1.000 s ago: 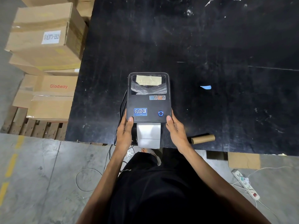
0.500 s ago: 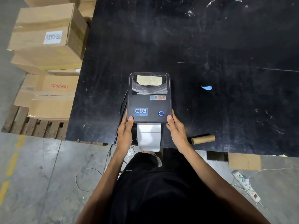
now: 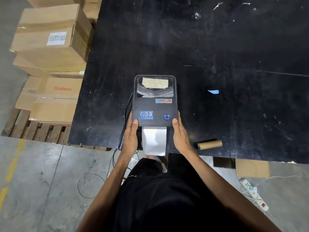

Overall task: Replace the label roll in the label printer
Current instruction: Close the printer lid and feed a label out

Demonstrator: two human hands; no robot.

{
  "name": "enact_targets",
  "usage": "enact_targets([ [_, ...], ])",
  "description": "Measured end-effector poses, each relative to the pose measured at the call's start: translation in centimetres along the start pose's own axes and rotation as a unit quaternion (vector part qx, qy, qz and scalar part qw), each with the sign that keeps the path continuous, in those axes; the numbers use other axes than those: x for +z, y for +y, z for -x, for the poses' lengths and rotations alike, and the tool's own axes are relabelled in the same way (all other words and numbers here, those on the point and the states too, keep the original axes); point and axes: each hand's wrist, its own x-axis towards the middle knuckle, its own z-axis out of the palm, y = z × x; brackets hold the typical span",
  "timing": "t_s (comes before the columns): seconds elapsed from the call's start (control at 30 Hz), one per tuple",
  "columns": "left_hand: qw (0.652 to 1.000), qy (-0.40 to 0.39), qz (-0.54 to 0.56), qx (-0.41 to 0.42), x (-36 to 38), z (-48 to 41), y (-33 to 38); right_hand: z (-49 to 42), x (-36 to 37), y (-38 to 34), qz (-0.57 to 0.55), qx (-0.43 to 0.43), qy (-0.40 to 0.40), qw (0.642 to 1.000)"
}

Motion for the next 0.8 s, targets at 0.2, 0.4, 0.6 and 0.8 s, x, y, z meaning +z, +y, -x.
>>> enact_targets([
  [0.2,1.0,-0.01,-0.007,0.012,-0.1,-0.3,-0.5,-0.2,0.1,0.3,0.005,-0.011,0.009,1.0],
  [0.4,1.0,-0.014,0.001,0.026,-0.1,-0.4,-0.5,-0.3,0.1,0.4,-0.008,-0.021,0.011,1.0],
  [0.6,0.999,-0.019,-0.003,0.033,-0.2,-0.6,-0.9,-0.2,0.0,0.5,-0.02,-0.02,0.005,1.0],
  [0.8,1.0,-0.009,-0.002,0.024,-0.2,-0.7,-1.1,-0.2,0.1,0.6,-0.027,-0.022,0.01,0.999],
])
